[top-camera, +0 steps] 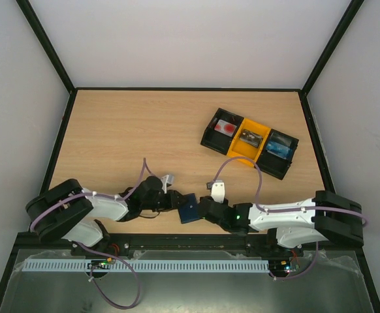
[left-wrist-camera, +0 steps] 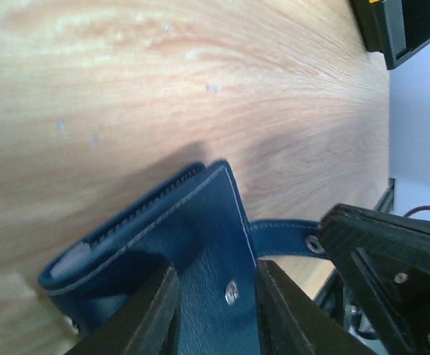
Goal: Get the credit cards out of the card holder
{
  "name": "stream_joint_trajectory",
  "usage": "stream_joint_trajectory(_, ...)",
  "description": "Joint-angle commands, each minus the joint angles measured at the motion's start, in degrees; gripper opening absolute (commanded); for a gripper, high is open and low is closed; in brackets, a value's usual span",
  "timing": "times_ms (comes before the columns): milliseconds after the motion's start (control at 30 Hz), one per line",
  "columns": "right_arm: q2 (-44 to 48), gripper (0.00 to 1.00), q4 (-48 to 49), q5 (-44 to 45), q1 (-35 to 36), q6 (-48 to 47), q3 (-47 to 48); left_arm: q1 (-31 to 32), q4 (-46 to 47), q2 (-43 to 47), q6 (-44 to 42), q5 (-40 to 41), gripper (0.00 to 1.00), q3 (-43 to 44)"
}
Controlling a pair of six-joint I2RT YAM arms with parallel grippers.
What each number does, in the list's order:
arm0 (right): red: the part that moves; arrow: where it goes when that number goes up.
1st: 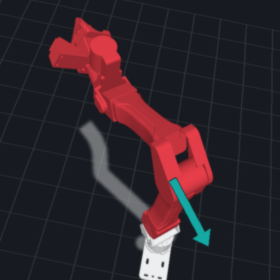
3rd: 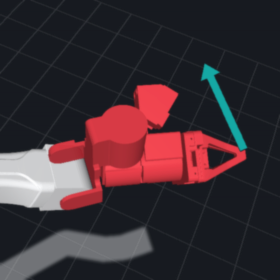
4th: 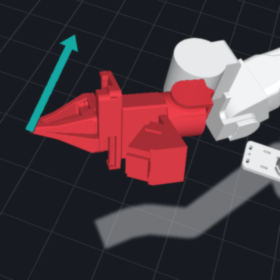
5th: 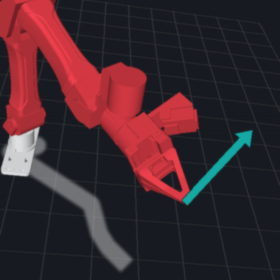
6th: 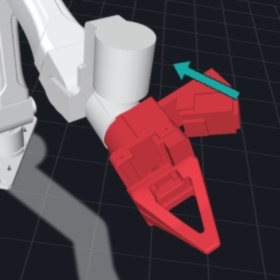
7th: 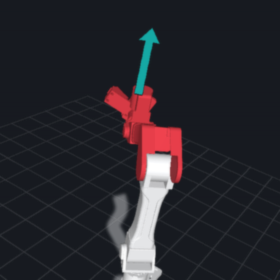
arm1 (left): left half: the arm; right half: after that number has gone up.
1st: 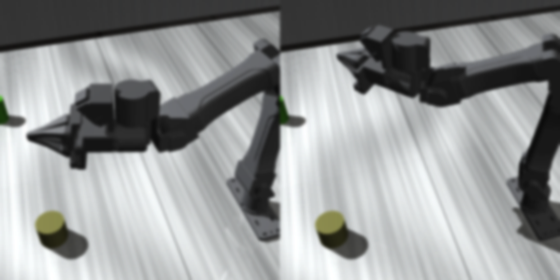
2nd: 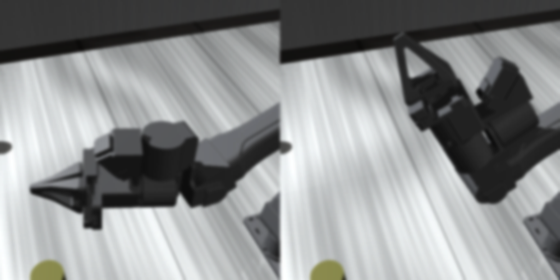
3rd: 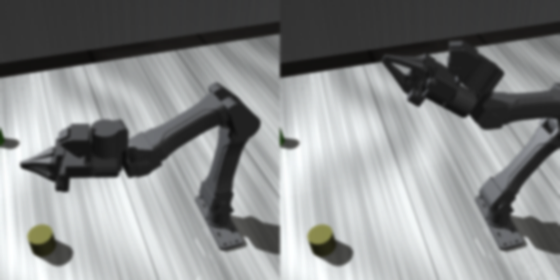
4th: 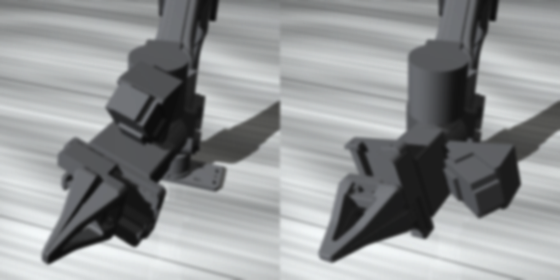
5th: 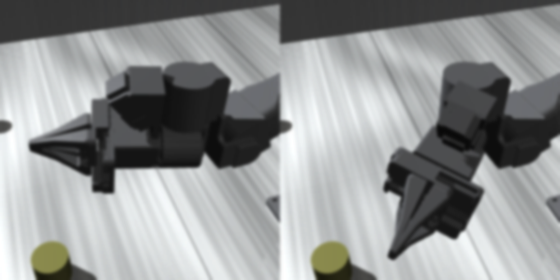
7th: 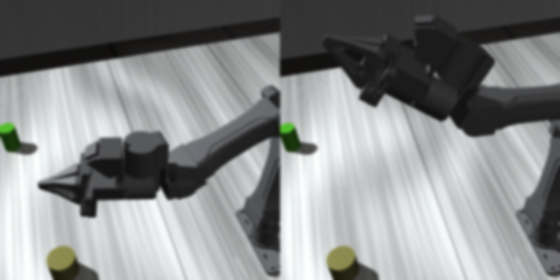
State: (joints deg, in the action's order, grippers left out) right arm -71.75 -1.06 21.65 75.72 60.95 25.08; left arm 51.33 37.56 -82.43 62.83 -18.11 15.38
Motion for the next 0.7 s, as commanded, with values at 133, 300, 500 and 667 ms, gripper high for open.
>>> stream_joint_trajectory(133, 6.7, 0.02, 1.9, 1.6, 0.4, -0.2, -1.8, -1.6, -22.4, 8.8, -7.7, 9.0, 0.45, 8.5)
stream_joint_trajectory(300, 8.2, 0.02, 8.9, -4.2, 0.4, -0.5, -1.5, -3.2, -31.8, 15.9, -9.0, 12.7, 0.54, 8.9)
stream_joint_trajectory(500, 8.1, 0.02, 16.7, -8.3, 0.4, -0.4, -0.5, -5.4, -36.0, 27.2, -6.6, 12.8, 0.60, 3.8)
stream_joint_trajectory(667, 6.5, 0.02, 17.8, -9.5, 0.4, -0.5, 0.7, -5.6, -36.9, 34.9, -3.5, 11.4, 0.61, -0.9)
